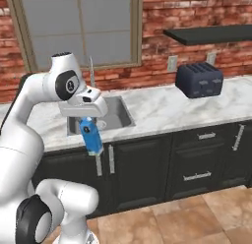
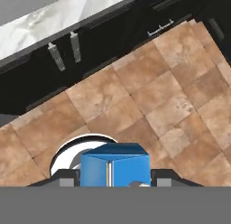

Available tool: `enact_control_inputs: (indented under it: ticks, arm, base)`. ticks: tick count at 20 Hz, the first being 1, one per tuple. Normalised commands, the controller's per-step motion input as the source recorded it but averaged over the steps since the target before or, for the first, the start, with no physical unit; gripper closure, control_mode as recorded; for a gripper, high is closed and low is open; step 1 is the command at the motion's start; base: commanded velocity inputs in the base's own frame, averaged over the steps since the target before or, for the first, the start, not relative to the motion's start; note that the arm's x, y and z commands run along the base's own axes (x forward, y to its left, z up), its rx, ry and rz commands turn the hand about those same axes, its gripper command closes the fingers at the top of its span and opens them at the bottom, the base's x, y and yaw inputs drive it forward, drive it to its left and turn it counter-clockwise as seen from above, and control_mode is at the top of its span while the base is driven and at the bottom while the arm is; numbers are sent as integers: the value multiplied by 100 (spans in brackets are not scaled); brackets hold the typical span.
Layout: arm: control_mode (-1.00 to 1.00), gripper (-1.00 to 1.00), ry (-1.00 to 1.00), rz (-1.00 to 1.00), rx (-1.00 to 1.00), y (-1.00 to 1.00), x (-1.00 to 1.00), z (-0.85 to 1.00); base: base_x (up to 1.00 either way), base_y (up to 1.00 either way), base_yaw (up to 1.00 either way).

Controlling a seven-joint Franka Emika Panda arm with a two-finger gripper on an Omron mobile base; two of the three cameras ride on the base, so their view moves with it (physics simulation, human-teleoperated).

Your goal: Move the drinks to the dining counter.

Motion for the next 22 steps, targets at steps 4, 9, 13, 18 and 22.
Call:
enact_control_inputs:
  ticks: [4, 9, 13, 18, 22]
  arm:
    - [100, 100, 0, 0, 0, 0, 0, 0]
    - [100, 100, 0, 0, 0, 0, 0, 0]
    - [100, 100, 0, 0, 0, 0, 0, 0]
    - [100, 100, 0, 0, 0, 0, 0, 0]
    - [100, 100, 0, 0, 0, 0, 0, 0]
  base:
    - [21, -100, -63]
    - [24, -100, -63]
    - [28, -100, -62]
    - [45, -90, -61]
    - [98, -58, -48]
